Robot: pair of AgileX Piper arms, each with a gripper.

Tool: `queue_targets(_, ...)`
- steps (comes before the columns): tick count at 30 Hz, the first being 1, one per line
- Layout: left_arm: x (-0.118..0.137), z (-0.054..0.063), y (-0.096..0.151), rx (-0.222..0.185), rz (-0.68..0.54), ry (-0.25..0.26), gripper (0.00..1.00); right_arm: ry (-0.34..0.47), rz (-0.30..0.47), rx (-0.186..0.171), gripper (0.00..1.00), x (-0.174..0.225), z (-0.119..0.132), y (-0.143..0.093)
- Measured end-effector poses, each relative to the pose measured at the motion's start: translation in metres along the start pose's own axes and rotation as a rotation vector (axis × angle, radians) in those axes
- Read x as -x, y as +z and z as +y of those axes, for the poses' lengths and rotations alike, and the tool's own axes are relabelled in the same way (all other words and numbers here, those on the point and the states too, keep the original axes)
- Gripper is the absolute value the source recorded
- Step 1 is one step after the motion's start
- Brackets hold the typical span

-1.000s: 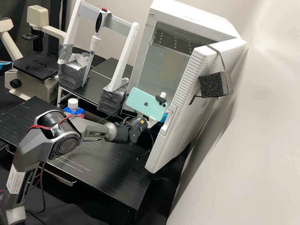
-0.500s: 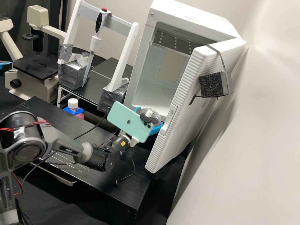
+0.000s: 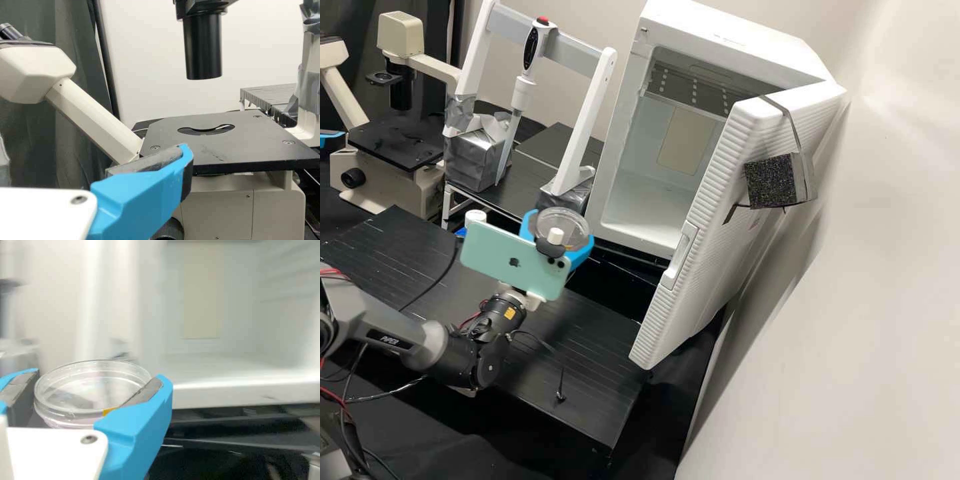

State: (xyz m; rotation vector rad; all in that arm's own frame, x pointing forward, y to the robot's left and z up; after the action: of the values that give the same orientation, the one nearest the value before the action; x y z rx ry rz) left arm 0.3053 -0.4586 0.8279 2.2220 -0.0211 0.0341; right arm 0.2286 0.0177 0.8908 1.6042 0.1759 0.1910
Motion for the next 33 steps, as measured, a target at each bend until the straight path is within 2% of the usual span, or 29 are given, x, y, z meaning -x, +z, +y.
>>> queue_targets(6, 0.000, 0.000, 0.000, 0.000, 0.000, 0.000, 1.00, -0.131, 0.141, 0.046, 0.00, -0.006, -0.032, -0.038)
queue_targets(10, 0.000, 0.000, 0.000, 0.000, 0.000, 0.000, 1.00, -0.198, 0.226, 0.047, 0.00, -0.010, -0.052, -0.064)
queue_targets(13, 0.000, 0.000, 0.000, 0.000, 0.000, 0.000, 1.00, -0.234, 0.264, 0.064, 0.00, -0.017, -0.062, -0.082)
queue_targets(15, 0.000, 0.000, 0.000, 0.000, 0.000, 0.000, 1.00, -0.257, 0.294, 0.058, 0.00, -0.023, -0.068, -0.096)
queue_targets(19, 0.000, 0.000, 0.000, 0.000, 0.000, 0.000, 1.00, -0.286, 0.332, 0.076, 0.00, -0.038, -0.075, -0.115)
queue_targets(24, 0.000, 0.000, 0.000, 0.000, 0.000, 0.000, 1.00, -0.335, 0.369, 0.068, 0.00, -0.065, -0.088, -0.136)
queue_targets(33, 0.000, 0.000, 0.000, 0.000, 0.000, 0.000, 1.00, -0.443, 0.354, 0.067, 0.00, -0.110, -0.118, -0.151)
